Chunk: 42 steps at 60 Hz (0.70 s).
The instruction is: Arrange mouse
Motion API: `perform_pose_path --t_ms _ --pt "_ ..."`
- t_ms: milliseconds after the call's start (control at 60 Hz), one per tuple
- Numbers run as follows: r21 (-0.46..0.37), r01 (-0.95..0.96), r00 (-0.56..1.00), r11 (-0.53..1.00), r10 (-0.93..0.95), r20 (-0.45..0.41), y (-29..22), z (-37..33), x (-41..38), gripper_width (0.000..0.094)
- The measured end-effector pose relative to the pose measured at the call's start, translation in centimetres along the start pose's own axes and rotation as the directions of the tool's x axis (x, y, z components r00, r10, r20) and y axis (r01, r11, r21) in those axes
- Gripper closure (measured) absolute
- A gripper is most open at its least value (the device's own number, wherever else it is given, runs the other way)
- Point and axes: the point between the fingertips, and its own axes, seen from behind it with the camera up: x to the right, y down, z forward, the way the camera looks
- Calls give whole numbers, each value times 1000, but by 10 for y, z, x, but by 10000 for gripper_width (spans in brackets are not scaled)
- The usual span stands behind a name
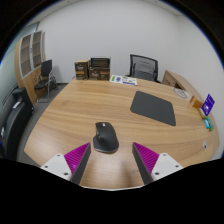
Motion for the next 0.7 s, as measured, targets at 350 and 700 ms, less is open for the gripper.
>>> perform_pose_path --t_ms 350,700 --pt "10 4 999 1000 -3 -38 -8 70 -4 76" --pt "9 -24 999 1000 25 -41 -24 110 7 74"
